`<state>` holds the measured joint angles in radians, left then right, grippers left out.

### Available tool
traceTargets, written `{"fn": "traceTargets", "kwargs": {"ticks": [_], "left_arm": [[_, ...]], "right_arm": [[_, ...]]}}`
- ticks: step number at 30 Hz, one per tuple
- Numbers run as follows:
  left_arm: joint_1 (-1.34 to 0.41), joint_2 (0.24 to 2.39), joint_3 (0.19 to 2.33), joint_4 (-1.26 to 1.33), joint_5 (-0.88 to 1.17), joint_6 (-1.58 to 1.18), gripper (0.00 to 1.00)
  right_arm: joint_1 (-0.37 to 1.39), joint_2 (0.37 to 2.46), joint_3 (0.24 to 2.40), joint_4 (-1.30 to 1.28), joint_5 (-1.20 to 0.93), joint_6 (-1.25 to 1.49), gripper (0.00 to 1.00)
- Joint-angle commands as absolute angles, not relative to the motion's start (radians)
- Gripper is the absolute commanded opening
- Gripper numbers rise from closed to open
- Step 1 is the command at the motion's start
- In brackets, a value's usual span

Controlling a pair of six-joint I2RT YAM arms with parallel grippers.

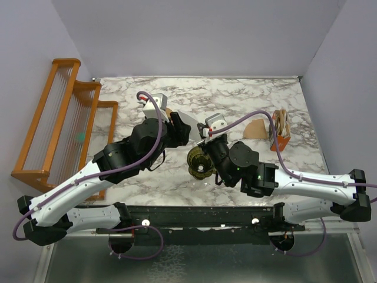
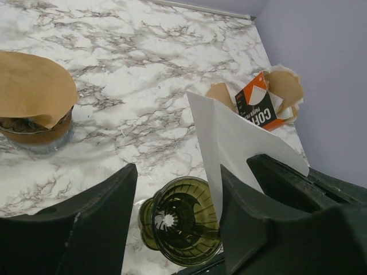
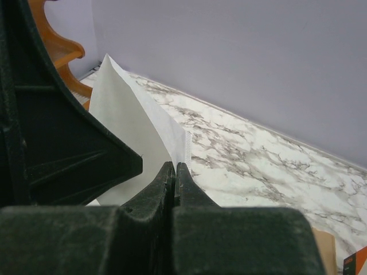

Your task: Place the coffee filter in the dripper

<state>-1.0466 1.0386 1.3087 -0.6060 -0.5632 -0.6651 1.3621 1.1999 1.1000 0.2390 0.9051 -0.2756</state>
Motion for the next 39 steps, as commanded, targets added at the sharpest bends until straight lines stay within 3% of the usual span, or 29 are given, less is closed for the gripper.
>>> {"fn": "traceTargets", "kwargs": {"ticks": [1,7,18,22,29,39], "left_arm": [[-1.043,1.014,1.284,-0.622,-0.607,-0.664,0.53],[-1.043,1.019,1.278,-0.624,-0.611,-0.655,0.39],[-1.043,1.031,1.281,-0.634,-0.574,-0.635,0.01],[-1.043,1.062,1.301,-0.655,-0.506,-0.621,0.00],[-1.043,1.105,1.319,-0.681,-0.412,-0.607,0.00],[-1.043,1.088,1.332,-0.703,-0.392,-0.585,0.00]], "right_arm": [[1.370,1.213,1.105,0.245,0.937,-0.224,0.01],[1.370,1.204,1.124,0.189,0.921,-0.155,0.01],[1.370,1.154,1.130,0.016,0.957,0.014,0.01],[1.370,1.143,1.140,-0.056,0.966,0.084,0.02],[1.370,1.177,1.183,-0.129,0.984,0.120,0.20],[1.368,1.251,1.249,-0.286,1.013,0.203,0.34]]}}
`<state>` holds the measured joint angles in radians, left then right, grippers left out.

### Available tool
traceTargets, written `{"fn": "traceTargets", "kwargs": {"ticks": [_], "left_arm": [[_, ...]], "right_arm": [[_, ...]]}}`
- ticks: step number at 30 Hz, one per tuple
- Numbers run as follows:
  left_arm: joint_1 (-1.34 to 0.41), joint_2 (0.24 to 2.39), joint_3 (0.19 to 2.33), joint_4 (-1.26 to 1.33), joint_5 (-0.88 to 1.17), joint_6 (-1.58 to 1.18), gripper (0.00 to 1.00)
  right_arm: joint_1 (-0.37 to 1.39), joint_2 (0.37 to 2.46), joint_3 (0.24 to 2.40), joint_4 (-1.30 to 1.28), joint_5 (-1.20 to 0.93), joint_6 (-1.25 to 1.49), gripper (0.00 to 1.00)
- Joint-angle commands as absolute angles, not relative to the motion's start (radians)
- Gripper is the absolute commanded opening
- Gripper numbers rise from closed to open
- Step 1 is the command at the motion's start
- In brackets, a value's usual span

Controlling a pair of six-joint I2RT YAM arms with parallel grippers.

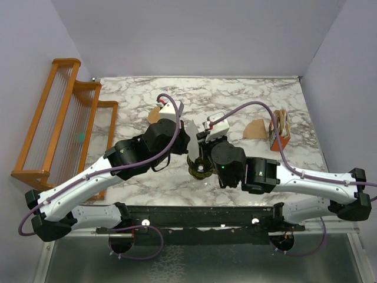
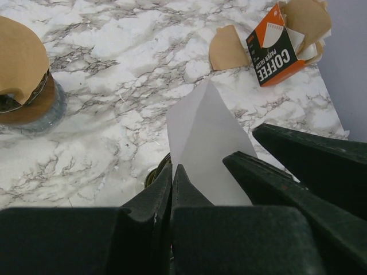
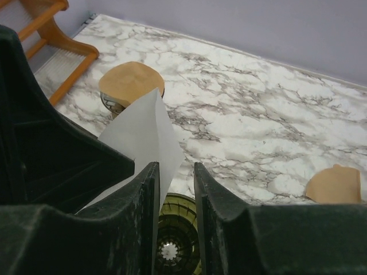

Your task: Place the coffee filter in the dripper

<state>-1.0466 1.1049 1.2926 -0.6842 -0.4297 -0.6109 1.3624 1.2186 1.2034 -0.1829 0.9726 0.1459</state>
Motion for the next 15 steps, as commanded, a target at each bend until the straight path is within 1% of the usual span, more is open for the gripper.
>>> {"fn": "traceTargets", "kwargs": {"ticks": [1,7,10,12,15], "left_arm": [[-1.043,1.088,1.334,-0.705,-0.389,-0.581,0.00],[-1.043,1.075,1.339,-0.709,-0.377,-0.573,0.00],[-1.043,1.067,1.340,-0.711,-0.368,-0.569,0.00],[-1.043,1.061,1.342,-0.714,-0.357,-0.568,0.00],[-1.043,1.050,1.345,-0.724,-0.341,-0.565,0.00]], "right_arm": [[1.368,1.259,1.256,-0.300,1.013,0.210,0.35],[1.364,1.309,1.306,-0.394,1.002,0.263,0.40],[1.358,1.336,1.332,-0.450,0.990,0.308,0.41],[1.357,1.342,1.342,-0.472,0.983,0.328,0.40],[1.356,1.337,1.357,-0.508,0.972,0.356,0.31]]}}
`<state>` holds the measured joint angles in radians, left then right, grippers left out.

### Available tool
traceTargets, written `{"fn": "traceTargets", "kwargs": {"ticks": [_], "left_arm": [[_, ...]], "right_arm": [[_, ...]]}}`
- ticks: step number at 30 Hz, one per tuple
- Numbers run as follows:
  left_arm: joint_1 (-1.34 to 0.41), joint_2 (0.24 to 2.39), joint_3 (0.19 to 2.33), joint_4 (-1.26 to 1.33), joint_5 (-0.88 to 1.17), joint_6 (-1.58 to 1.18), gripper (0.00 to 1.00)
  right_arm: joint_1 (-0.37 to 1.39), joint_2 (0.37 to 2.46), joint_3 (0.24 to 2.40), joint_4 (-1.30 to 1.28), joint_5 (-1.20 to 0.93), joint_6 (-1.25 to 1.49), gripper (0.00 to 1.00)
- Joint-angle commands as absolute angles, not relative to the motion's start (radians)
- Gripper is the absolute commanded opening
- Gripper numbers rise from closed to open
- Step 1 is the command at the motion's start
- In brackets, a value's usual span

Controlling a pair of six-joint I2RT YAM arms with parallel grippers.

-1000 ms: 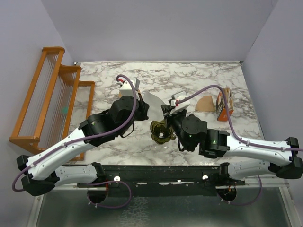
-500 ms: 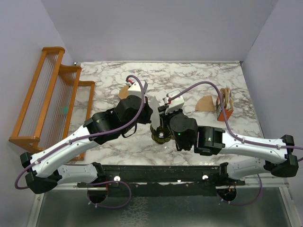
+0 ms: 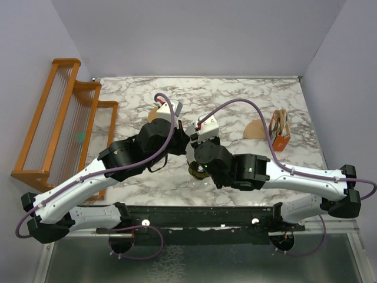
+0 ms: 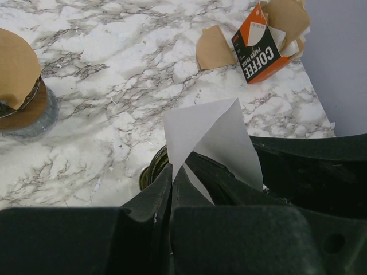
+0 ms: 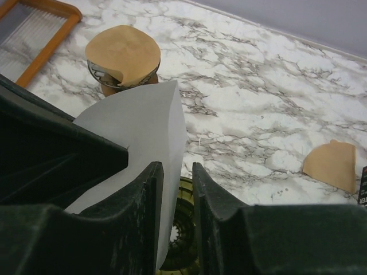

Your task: Place the coffee filter in the dripper

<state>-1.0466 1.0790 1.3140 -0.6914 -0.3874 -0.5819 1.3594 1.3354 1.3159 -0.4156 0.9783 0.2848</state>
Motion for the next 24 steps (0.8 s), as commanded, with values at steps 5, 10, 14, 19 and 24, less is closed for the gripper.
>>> {"fn": "traceTargets", "kwargs": {"ticks": [5,10,14,19,24], "left_arm": [[-1.043,1.028,1.335,-0.743,-0.317,-0.573,0.00],[-1.043,1.024,1.329,-0.771,-0.286,-0.574,0.00],[-1.043,1.047,1.346,-0.811,-0.262,-0.568,0.00],[-1.043,1.098,1.374,-0.872,-0.220,-0.551,0.00],[-1.043,1.126,1.387,-0.891,-0.202,-0.549,0.00]], "right_arm": [[1.356,1.323,1.379,-0.580,0.950,0.403,0.13],[1.356,1.318,1.404,-0.651,0.898,0.455,0.01],[1.356,1.329,1.452,-0.751,0.863,0.504,0.01],[1.356,1.356,1.512,-0.896,0.822,0.565,0.01],[1.355,1.367,1.541,-0.992,0.779,0.606,0.01]]}}
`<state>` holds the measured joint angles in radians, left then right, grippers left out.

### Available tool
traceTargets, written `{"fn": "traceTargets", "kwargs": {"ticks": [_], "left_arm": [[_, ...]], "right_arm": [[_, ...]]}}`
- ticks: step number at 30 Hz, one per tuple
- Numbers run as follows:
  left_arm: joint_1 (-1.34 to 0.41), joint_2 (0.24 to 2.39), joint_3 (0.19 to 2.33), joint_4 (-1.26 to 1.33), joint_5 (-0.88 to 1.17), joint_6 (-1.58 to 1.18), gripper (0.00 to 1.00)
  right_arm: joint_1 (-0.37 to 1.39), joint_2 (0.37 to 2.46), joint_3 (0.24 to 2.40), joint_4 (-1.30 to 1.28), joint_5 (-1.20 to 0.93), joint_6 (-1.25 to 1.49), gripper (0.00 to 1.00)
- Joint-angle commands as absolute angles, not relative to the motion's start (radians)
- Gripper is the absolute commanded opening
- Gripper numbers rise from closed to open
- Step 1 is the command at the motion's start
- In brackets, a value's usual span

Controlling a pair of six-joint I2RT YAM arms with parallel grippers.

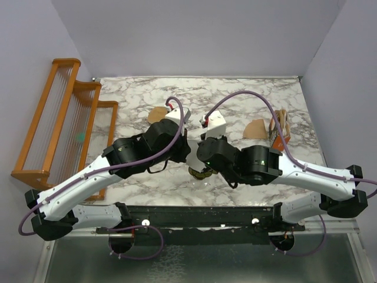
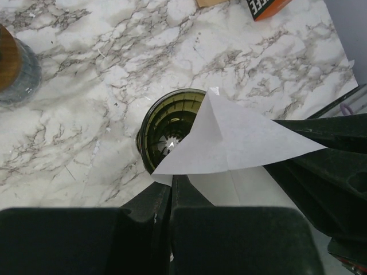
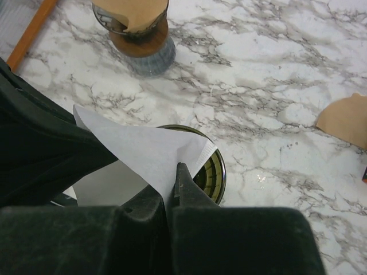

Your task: Place the coffee filter in the dripper

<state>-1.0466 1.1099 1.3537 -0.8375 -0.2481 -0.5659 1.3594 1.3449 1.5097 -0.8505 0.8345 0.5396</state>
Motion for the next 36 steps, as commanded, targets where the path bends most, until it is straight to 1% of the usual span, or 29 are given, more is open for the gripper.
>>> {"fn": "traceTargets", "kwargs": {"ticks": [1,6,13,22,33,34,36], "left_arm": [[-1.043,1.128,1.389,-0.893,-0.202,-0.548,0.00],[-1.043,1.130,1.389,-0.897,-0.191,-0.545,0.00],[-1.043,1.141,1.355,-0.897,-0.147,-0.531,0.00],[-1.043,1.156,1.310,-0.904,-0.156,-0.514,0.00],[-1.043,1.192,1.299,-0.929,-0.202,-0.494,0.00],[-1.043,1.195,1.298,-0.928,-0.201,-0.494,0.00],[-1.043,1.198,1.296,-0.930,-0.198,-0.494,0.00]], "right_arm": [[1.355,1.367,1.542,-1.009,0.775,0.612,0.01],[1.321,1.356,1.511,-1.046,0.720,0.631,0.01],[1.253,1.340,1.471,-1.014,0.621,0.620,0.01],[1.169,1.350,1.432,-0.988,0.488,0.581,0.01],[1.116,1.351,1.385,-0.967,0.437,0.572,0.01],[1.114,1.351,1.381,-0.963,0.434,0.572,0.02],[1.111,1.353,1.378,-0.957,0.428,0.573,0.09]]}}
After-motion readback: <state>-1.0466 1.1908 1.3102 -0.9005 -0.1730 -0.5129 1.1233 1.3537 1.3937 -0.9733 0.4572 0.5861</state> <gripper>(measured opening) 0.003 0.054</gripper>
